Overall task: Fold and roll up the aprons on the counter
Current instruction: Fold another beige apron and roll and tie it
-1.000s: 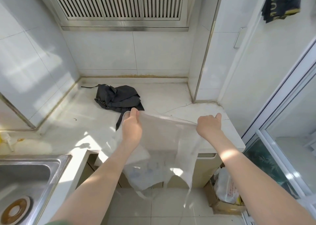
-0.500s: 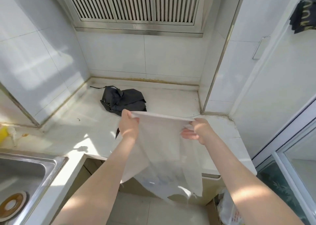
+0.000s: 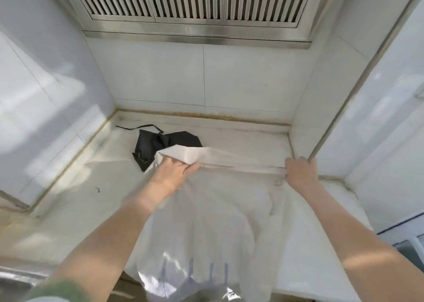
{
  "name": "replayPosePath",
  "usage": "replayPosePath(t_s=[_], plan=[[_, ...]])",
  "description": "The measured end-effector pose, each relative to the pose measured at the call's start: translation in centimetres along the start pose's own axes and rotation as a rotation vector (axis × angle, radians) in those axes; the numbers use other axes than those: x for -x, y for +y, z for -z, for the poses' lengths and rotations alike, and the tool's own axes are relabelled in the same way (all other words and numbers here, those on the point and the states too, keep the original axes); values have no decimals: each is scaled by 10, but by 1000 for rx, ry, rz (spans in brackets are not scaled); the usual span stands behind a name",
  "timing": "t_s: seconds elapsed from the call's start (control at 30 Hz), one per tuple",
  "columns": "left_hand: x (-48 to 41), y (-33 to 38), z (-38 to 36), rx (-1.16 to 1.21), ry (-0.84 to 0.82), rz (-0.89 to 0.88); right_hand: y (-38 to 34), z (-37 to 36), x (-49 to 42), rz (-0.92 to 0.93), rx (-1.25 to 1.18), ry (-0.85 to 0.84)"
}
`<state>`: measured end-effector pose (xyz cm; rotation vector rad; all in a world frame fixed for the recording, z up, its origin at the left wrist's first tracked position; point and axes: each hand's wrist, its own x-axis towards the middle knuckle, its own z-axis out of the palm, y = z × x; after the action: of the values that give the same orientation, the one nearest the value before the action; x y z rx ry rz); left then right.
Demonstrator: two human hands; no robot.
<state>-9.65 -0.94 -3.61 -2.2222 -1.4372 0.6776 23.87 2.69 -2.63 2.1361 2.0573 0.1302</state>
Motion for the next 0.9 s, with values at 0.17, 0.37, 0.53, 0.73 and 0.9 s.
replayPosePath(t_s=[0.17,0.37,0.53,0.73,0.9], plan=[[-49,-32,-40,75,-136,-10,-21,-10,-58,-163,0,-68],[-117,-70,-47,39,-23,-18,-26,-21,-123,-339,-158,315],[-160,-71,-51,35,-101,74,-64,-24,-165,-222,-141,298],[-156,44,-55,677,-210,145,-155,-75,-120,324,-280,35],[-148,84,-106,842,-360,180,-166,-136,-81,268,-388,-284]])
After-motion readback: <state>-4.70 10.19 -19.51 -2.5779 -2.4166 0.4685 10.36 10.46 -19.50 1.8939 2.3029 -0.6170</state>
